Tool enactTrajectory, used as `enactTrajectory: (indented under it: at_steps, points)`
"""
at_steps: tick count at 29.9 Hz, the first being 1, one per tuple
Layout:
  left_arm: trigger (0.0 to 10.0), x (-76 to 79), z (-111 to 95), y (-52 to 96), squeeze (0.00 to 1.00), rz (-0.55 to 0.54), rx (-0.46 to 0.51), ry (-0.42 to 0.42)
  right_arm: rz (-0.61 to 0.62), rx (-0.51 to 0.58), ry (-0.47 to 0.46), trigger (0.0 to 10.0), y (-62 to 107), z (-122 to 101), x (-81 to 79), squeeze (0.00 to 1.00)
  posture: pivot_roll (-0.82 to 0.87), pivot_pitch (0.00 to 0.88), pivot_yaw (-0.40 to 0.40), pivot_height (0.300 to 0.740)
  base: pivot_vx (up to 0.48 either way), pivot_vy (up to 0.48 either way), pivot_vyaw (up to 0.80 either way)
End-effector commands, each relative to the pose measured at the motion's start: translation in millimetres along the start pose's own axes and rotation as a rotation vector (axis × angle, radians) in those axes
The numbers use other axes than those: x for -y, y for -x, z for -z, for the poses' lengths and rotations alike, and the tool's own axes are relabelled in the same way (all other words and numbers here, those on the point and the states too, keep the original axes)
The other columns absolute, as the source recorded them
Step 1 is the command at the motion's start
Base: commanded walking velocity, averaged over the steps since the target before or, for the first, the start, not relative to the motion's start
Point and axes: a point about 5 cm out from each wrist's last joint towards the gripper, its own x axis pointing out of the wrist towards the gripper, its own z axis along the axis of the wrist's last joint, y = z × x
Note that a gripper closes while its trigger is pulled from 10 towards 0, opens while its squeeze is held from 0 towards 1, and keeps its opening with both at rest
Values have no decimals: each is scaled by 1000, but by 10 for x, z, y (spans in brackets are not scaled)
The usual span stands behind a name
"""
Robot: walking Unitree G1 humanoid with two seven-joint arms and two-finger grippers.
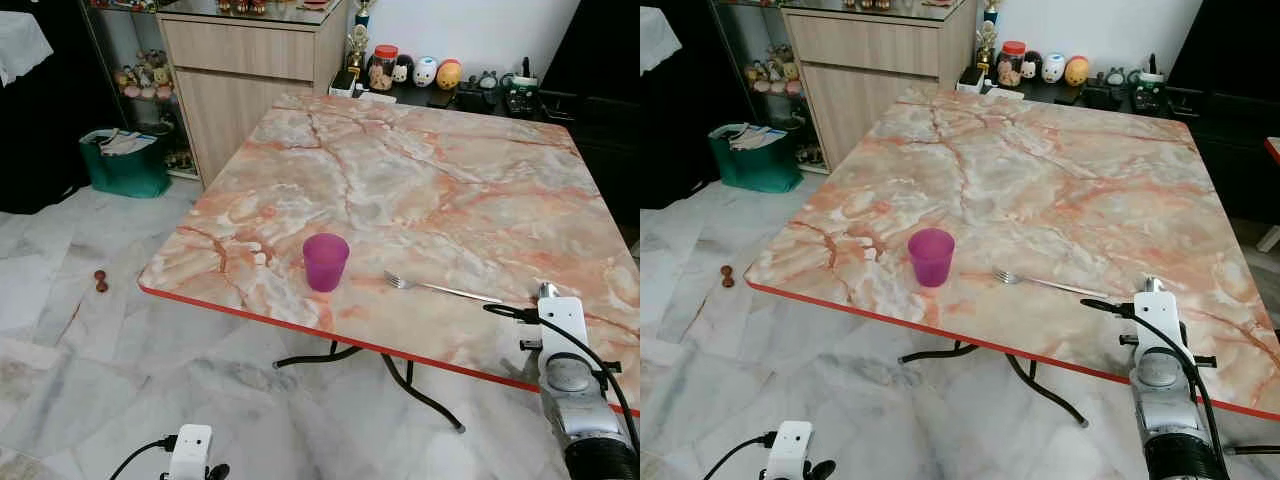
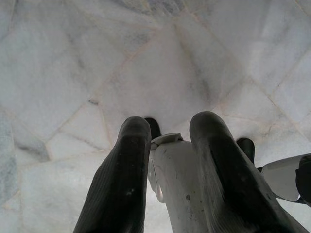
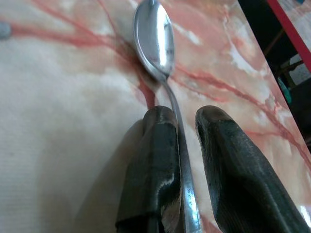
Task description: Setting the table
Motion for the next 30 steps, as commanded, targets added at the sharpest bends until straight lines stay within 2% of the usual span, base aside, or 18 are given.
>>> enactTrajectory:
  at_steps: [1, 12, 16, 17, 21, 22, 24, 26, 30]
  points:
    - [10000, 0, 53, 8, 0, 1, -28, 0, -17, 11, -28, 10000, -8, -48, -19, 0, 42, 0, -39, 740, 0, 0, 0]
    - [10000, 4, 64, 10, 0, 14, -34, -24, -29, 18, -67, 10000, 9, -63, -62, 0, 47, 0, -41, 740, 0, 0, 0]
    - [10000, -3, 70, 13, 0, 13, -36, -27, -26, 90, -126, 10000, 29, -162, -57, 0, 46, 0, -40, 740, 0, 0, 0]
    - [10000, -5, 72, 14, 0, 13, -36, -27, -28, 136, -156, 10000, 52, -225, -58, 0, 48, 0, -40, 740, 0, 0, 0]
    - [10000, -2, 75, 14, 0, 13, -37, -27, -27, 186, -211, 10000, 90, -291, -47, 0, 48, 0, -39, 740, 0, 0, 0]
    - [10000, 8, 78, 13, 0, 13, -39, -28, -29, 230, -258, 10000, 120, -346, -32, 0, 47, 0, -38, 740, 0, 0, 0]
    - [10000, 21, 78, 10, 0, 14, -40, -29, -34, 270, -290, 10000, 150, -392, -23, 0, 47, 0, -38, 740, 0, 0, 0]
    - [10000, 56, 74, 1, 0, 18, -42, -34, -49, 349, -379, 10000, 217, -453, -18, 0, 45, 0, -37, 740, 0, 0, 0]
    - [10000, 100, 61, -10, 0, 21, -40, -37, -68, 414, -435, 10000, 330, -392, -5, 0, 48, 0, -43, 740, 0, 0, 0]
